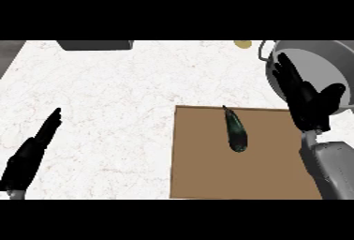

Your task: Pick the eggplant from the tray and place it in the pot

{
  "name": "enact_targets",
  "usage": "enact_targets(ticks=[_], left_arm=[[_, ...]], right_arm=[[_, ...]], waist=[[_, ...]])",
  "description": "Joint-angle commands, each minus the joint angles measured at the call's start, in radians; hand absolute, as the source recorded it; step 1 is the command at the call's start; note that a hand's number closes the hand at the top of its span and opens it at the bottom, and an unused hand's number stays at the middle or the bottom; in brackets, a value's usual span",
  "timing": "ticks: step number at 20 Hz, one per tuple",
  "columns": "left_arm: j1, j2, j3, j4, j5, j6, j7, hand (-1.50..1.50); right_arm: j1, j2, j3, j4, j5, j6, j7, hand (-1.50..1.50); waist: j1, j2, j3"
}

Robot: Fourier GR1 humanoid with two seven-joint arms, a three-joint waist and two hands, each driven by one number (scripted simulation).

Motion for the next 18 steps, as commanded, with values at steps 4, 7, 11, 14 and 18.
enact_targets(ticks=[4, 7, 11, 14, 18], left_arm=[[0.005, -0.153, 0.045, -0.091, 0.073, 0.085, -0.071, 0.00], [-0.033, -0.218, 0.056, -0.101, 0.115, 0.109, -0.065, 0.00], [-0.048, -0.328, -0.021, -0.143, 0.066, 0.191, -0.041, 0.00], [-0.055, -0.350, -0.017, -0.087, 0.064, 0.162, -0.097, 0.00], [-0.062, -0.382, -0.045, -0.127, 0.030, 0.194, -0.045, 0.00]], right_arm=[[0.076, -0.149, -0.150, -0.205, 0.011, 0.044, -0.255, 1.50], [0.160, -0.359, -0.143, -0.060, 0.303, -0.040, -0.171, 1.50], [0.347, -0.105, -0.190, -0.215, 0.273, -0.271, -0.334, -1.50], [0.434, -0.030, -0.131, -0.350, 0.286, -0.276, -0.448, -1.50], [0.527, -0.012, -0.028, -0.560, 0.402, -0.300, -0.340, -1.50]], waist=[[0.000, 0.006, 0.017], [-0.052, 0.020, -0.001], [0.001, 0.018, 0.018], [0.012, 0.021, 0.017], [0.020, 0.021, 0.016]])
